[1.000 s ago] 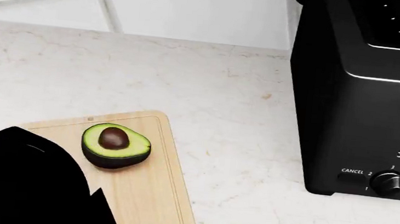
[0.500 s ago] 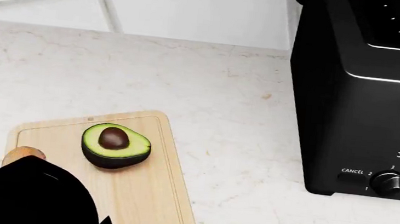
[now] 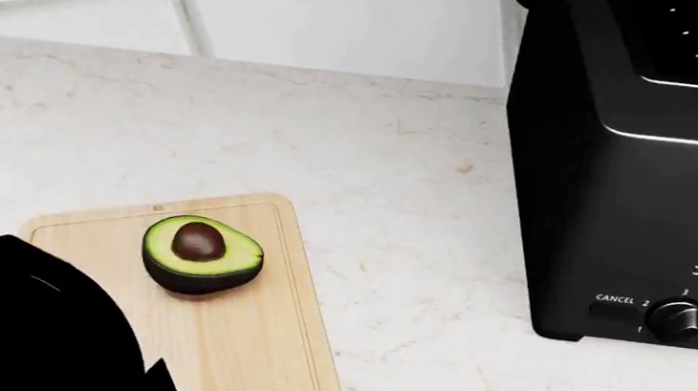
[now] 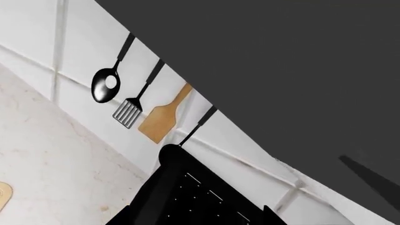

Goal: Place the avocado, onion, tomato and bell pepper on the cutting board.

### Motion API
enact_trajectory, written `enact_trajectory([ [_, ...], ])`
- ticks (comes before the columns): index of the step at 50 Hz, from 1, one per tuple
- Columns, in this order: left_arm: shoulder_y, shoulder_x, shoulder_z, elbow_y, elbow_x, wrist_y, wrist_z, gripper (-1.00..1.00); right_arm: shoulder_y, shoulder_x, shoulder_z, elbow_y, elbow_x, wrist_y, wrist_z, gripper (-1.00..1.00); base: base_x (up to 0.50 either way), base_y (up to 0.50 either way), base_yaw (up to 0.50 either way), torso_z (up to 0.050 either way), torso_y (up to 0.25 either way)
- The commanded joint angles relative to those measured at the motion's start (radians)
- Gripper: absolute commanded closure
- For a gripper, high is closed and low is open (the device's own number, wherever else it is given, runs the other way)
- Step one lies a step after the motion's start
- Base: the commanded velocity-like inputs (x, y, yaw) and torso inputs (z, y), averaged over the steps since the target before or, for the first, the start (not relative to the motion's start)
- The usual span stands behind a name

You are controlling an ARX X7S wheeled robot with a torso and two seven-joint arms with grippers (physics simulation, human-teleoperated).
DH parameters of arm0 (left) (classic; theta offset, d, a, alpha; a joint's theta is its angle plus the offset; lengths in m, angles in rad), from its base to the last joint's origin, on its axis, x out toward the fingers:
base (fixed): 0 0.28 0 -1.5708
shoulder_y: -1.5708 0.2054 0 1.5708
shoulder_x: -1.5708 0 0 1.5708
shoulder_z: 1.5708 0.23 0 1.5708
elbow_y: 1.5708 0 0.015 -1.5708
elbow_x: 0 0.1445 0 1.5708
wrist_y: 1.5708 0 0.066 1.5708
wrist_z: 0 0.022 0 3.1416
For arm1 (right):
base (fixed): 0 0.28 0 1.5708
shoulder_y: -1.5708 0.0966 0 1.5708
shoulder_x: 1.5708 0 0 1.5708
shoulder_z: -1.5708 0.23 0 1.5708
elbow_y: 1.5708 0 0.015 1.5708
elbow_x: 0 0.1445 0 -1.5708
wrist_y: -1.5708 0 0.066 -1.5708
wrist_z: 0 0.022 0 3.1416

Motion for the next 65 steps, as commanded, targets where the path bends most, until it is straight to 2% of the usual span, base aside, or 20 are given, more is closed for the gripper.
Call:
enact_trajectory([
  [1,-0.168,0.032,-0.036,0.010,-0.056,0.085,0.072,1.00,0.014,-0.023,0.021,0.012,-0.028,-0.002,-0.033,-1.00,0.00,0.00,0.00,0.000,0.000],
  [14,-0.220,-0.059,-0.082,0.042,-0.101,0.057,0.070,1.00,-0.003,-0.045,0.024,0.035,-0.038,-0.021,-0.033,-1.00,0.00,0.00,0.00,0.000,0.000],
  [27,-0.236,-0.176,-0.093,-0.039,-0.013,0.003,0.093,1.00,0.015,-0.064,0.013,0.051,-0.048,-0.029,-0.050,-1.00,0.00,0.00,0.00,0.000,0.000],
  [40,-0.164,-0.206,-0.024,-0.137,0.113,-0.047,0.136,1.00,0.016,-0.069,0.014,0.042,-0.052,-0.018,-0.056,-1.00,0.00,0.00,0.00,0.000,0.000],
  [65,-0.093,-0.269,0.070,-0.234,0.236,-0.123,0.191,1.00,0.002,-0.069,0.021,0.028,-0.061,-0.013,-0.064,-1.00,0.00,0.00,0.00,0.000,0.000],
])
